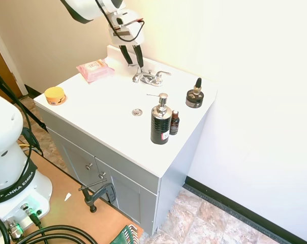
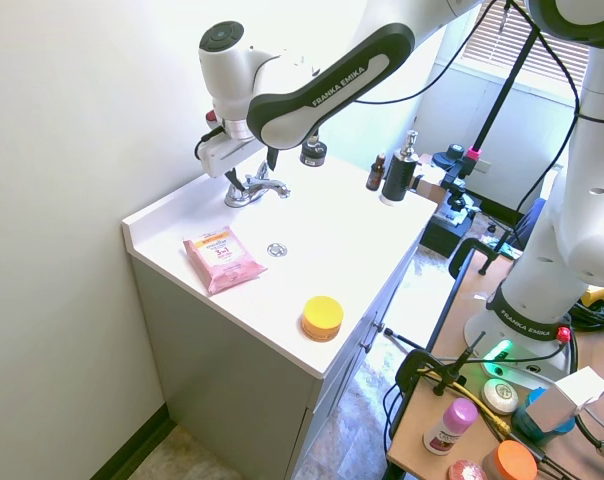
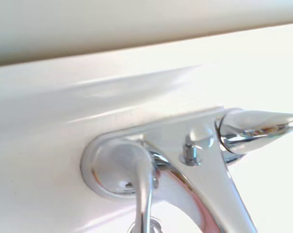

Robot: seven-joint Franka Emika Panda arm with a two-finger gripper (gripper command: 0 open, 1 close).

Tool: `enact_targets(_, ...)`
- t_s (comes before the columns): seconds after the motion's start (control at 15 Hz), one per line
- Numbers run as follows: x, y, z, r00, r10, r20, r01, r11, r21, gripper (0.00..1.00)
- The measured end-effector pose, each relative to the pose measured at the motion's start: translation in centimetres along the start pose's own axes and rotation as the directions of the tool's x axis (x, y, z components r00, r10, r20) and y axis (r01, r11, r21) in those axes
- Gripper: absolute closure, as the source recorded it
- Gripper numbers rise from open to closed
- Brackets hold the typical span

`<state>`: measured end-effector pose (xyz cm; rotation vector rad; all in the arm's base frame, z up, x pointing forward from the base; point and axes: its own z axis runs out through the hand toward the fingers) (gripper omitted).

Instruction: Turn on the hot water

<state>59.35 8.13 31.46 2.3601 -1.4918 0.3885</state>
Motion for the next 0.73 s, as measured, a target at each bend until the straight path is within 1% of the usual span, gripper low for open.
enact_targets(0.33, 0.7, 0.2, 0.3, 1.0, 0.01, -0.007, -0.01, 1.0, -0.008, 0.0)
enact_targets(0.4, 0.6, 0.3, 0.2, 1.0, 0.012, 0.015, -0.012, 1.0, -0.009, 0.0)
enact_targets(0.53, 0.8, 0.9, -0.6, 0.994, -0.034, 0.102, 0.034, 0.999, 0.005, 0.0)
enact_targets(0.6, 1.3, 1.8, -1.2, 0.988, -0.055, 0.142, 0.055, 0.998, 0.003, 0.0)
enact_targets(0.73, 3.1, 4.4, -2.4, 0.98, -0.067, 0.187, 0.07, 0.997, -0.011, 0.0)
